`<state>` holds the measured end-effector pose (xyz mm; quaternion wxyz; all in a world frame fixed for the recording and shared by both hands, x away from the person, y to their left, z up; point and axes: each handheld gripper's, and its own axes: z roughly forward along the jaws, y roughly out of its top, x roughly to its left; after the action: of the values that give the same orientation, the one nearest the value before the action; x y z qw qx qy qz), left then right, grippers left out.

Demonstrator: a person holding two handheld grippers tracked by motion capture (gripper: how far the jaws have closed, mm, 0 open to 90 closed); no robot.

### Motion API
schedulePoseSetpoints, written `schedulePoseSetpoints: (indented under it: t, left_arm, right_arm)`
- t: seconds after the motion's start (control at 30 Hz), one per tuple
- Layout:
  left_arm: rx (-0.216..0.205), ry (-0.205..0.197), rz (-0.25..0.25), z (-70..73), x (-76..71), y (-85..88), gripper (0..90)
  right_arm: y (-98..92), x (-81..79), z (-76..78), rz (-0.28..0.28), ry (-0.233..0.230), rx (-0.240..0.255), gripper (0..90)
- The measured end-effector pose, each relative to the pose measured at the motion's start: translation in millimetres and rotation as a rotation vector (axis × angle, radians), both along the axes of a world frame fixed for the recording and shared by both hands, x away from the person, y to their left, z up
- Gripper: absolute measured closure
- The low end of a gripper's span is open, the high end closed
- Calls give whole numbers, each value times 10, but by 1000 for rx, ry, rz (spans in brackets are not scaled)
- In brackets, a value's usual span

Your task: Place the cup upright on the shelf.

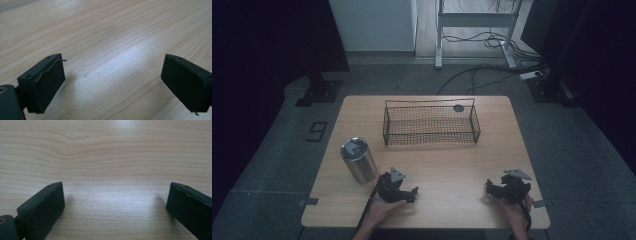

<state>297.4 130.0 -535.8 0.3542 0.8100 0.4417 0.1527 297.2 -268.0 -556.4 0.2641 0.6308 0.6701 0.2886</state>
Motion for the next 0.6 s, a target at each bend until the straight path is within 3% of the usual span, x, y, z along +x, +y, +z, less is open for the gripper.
schedulePoseSetpoints:
  t: [0.27, 0.6]
  left_arm:
    - [-76, -21, -16, 178, -23, 147, 54]
    - [-103, -69, -18, 354, -103, 251, 54]
  right_arm:
    - [0, -1, 0, 1, 0, 1, 15]
    - [0, 0, 0, 1, 0, 0, 15]
